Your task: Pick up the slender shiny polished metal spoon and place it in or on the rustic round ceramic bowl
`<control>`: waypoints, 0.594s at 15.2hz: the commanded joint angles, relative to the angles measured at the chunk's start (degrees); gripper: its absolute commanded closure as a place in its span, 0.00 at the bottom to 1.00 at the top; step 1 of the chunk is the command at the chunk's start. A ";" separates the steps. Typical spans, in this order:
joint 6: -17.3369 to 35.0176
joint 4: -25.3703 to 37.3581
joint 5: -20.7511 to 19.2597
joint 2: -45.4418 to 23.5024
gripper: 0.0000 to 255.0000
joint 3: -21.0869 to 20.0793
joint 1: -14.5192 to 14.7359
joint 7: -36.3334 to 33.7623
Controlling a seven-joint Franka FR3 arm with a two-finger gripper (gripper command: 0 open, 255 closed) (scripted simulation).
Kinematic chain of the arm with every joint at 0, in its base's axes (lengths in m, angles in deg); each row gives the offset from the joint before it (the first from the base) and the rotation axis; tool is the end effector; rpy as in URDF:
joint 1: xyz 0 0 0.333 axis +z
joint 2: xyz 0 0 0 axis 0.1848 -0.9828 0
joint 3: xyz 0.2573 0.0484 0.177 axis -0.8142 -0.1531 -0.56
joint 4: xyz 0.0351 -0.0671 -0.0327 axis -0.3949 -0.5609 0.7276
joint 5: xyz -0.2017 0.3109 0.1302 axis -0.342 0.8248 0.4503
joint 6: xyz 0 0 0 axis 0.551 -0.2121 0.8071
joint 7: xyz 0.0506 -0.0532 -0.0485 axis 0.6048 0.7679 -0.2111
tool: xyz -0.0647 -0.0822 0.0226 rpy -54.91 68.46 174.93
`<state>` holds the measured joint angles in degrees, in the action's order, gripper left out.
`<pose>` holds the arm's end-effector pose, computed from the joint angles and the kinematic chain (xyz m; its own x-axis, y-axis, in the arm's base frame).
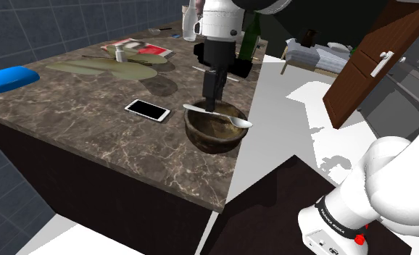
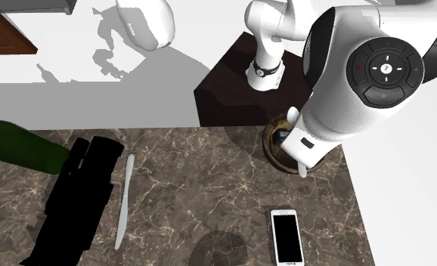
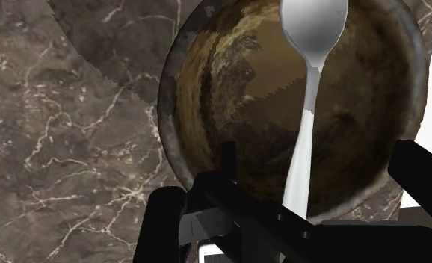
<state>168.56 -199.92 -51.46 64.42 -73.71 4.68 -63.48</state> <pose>0.4313 0.2474 0.5023 0.8010 0.5818 -0.1411 0.5635 -0.8123 -0.1501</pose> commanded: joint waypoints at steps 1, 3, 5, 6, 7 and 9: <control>-3.43 3.64 -0.19 -0.26 0.00 0.19 -0.15 -0.26; -4.93 5.41 -0.30 -0.52 0.00 0.30 -0.23 -0.33; -4.93 5.41 -0.30 -0.52 0.00 0.30 -0.23 -0.33; -4.93 5.41 -0.30 -0.52 0.00 0.30 -0.23 -0.33; -4.93 5.41 -0.30 -0.52 0.00 0.30 -0.23 -0.33; -4.93 5.41 -0.30 -0.52 0.00 0.30 -0.23 -0.33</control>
<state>163.64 -194.52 -51.76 63.89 -73.42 4.45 -63.81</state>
